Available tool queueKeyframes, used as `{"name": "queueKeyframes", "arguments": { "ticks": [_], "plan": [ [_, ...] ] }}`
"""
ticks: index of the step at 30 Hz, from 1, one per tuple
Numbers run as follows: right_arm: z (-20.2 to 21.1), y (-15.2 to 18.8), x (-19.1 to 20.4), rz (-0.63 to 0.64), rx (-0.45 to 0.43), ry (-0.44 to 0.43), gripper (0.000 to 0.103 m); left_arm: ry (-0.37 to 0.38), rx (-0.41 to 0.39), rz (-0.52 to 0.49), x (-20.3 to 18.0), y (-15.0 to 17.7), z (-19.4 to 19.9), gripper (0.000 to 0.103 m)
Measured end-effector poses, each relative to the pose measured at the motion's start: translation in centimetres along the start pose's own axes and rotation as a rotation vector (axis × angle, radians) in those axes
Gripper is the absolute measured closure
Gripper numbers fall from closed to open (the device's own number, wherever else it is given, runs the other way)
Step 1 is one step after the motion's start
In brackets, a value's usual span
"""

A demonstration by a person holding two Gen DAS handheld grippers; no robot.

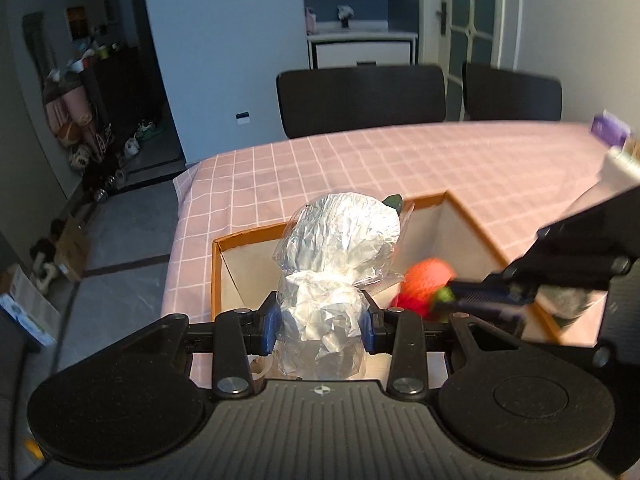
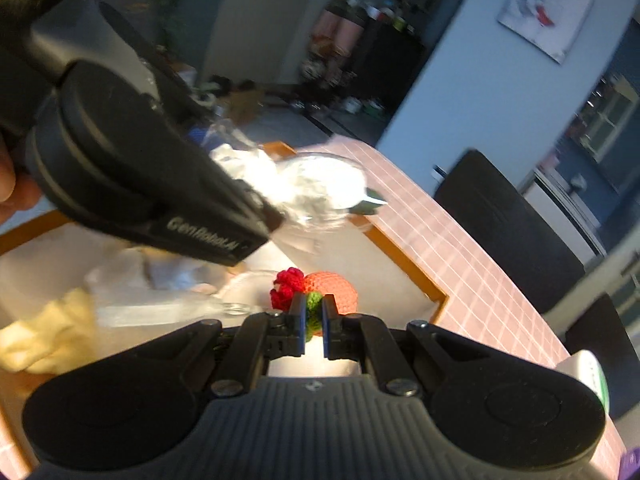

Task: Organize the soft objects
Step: 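Carry bundle and crocheted fruit into the orange box and open both grippers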

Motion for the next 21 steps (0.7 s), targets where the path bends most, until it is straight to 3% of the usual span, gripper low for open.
{"name": "queueKeyframes", "arguments": {
  "ticks": [3, 11, 18, 21],
  "plan": [
    [-1.0, 0.1, -0.3, -0.009, 0.013, 0.041, 0.099, -0.007, 0.019, -0.052, -0.5, -0.1, -1.0, 0.059],
    [-2.3, 0.7, -0.5, 0.0, 0.035, 0.064, 0.098, -0.051, 0.065, -0.077, -0.9, 0.2, -2.1, 0.057],
    [-2.3, 0.9, -0.2, 0.047, 0.034, 0.07, 0.095, -0.063, 0.078, -0.081, -0.7, 0.3, -2.5, 0.045],
    [-2.3, 0.9, -0.1, 0.076, 0.02, 0.063, 0.089, -0.057, 0.071, -0.082, -0.8, 0.2, -2.3, 0.037]
  ]
}}
Point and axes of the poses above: each gripper's, at about its wrist camera, not at the fingertips, and z roughly against the way its jaws point, x to its left, y to its underside, the point moved 2 cm from there along -z, roughly the way its jaws point, and after that the axes turned 3 degrees about z, right-handed, at the moved point
